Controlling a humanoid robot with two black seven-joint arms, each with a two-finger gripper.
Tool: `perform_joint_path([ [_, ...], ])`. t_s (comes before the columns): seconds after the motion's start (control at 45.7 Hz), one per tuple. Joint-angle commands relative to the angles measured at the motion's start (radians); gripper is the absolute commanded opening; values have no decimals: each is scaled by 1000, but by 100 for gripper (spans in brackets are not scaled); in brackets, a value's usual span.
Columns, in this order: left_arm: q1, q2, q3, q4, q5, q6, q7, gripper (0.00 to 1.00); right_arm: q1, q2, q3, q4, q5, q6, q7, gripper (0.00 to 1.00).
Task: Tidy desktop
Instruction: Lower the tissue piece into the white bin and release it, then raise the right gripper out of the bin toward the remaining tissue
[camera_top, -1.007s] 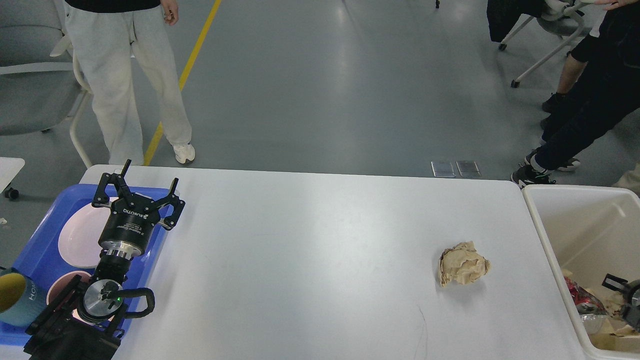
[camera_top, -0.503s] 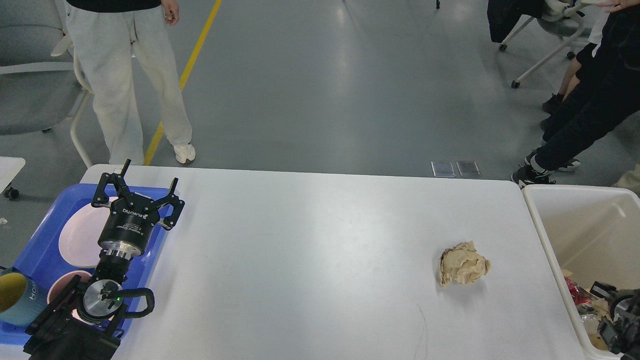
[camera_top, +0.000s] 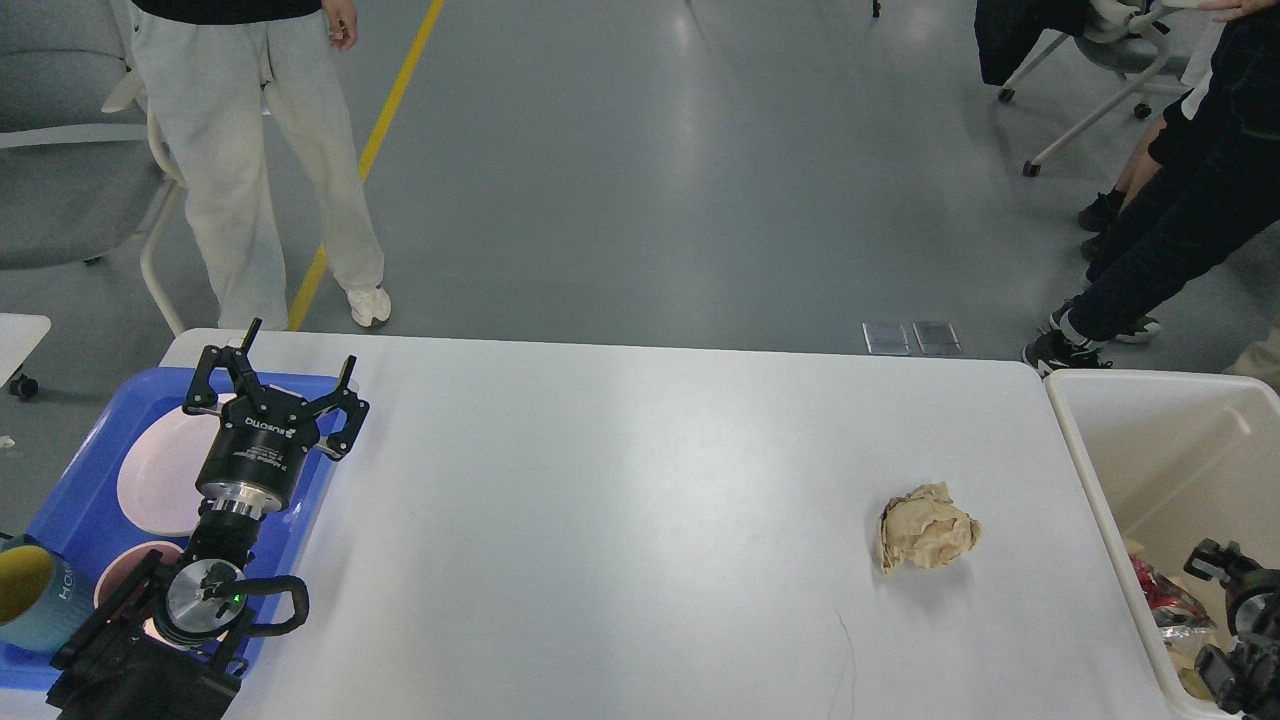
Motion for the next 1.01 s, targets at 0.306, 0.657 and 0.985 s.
perform_joint_path([
  [0.306, 0, 0, 0, 1, 0, 0, 0, 97, 521, -352, -170, 674, -294, 254, -37, 100],
  [0.657, 0, -1, 0, -1, 0, 0, 1, 97, 1177, -248, -511, 965, -287, 898, -132, 100],
  [0.985, 0, 0, 0, -1, 0, 0, 0, 97, 1732, -196, -550, 1318, -192, 1216, -131, 100],
])
